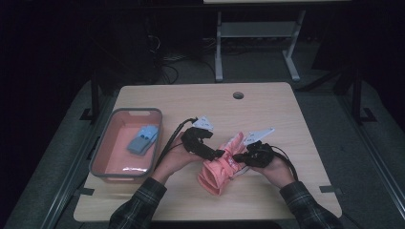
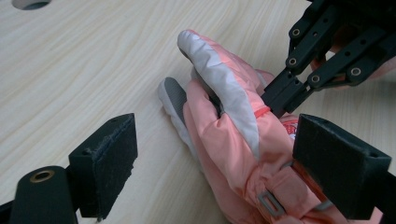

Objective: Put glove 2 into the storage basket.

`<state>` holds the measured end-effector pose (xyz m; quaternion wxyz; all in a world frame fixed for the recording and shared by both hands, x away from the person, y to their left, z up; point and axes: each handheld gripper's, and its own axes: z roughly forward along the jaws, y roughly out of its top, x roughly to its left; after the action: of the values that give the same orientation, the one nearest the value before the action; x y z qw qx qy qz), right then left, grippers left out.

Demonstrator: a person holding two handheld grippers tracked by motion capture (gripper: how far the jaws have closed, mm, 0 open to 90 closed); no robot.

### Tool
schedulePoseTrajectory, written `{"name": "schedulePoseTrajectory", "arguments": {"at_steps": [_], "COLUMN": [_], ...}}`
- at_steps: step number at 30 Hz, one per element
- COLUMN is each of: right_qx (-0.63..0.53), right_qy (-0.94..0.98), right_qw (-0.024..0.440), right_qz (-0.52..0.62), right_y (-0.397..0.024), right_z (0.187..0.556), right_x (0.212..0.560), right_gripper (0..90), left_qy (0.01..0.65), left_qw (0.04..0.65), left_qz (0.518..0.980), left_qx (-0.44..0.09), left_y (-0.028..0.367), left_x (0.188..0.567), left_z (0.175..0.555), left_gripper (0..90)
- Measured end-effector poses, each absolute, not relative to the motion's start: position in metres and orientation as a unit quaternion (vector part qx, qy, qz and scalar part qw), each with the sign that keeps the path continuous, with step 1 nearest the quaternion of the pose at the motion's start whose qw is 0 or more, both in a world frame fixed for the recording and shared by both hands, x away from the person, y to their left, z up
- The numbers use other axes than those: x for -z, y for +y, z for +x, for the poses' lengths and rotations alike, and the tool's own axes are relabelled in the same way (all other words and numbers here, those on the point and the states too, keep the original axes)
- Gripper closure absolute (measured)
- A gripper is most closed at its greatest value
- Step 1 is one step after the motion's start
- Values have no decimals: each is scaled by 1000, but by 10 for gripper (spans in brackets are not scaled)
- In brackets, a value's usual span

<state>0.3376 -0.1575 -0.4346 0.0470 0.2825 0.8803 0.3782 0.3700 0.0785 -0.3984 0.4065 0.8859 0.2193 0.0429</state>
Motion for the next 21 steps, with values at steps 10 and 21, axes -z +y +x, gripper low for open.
{"name": "schedulePoseTrajectory", "arguments": {"at_steps": [10,21], "right_qx": [-357,-356], "right_qy": [890,891], "right_qw": [68,67], "right_qz": [276,273], "right_y": [-149,-150], "right_z": [333,331], "right_x": [442,445], "right_gripper": [900,900], "left_qy": [229,257], "left_qw": [385,367], "left_qz": [894,889], "left_qx": [5,96], "left_y": [63,55], "left_x": [424,454], "left_z": [376,387], "left_gripper": [132,126]}}
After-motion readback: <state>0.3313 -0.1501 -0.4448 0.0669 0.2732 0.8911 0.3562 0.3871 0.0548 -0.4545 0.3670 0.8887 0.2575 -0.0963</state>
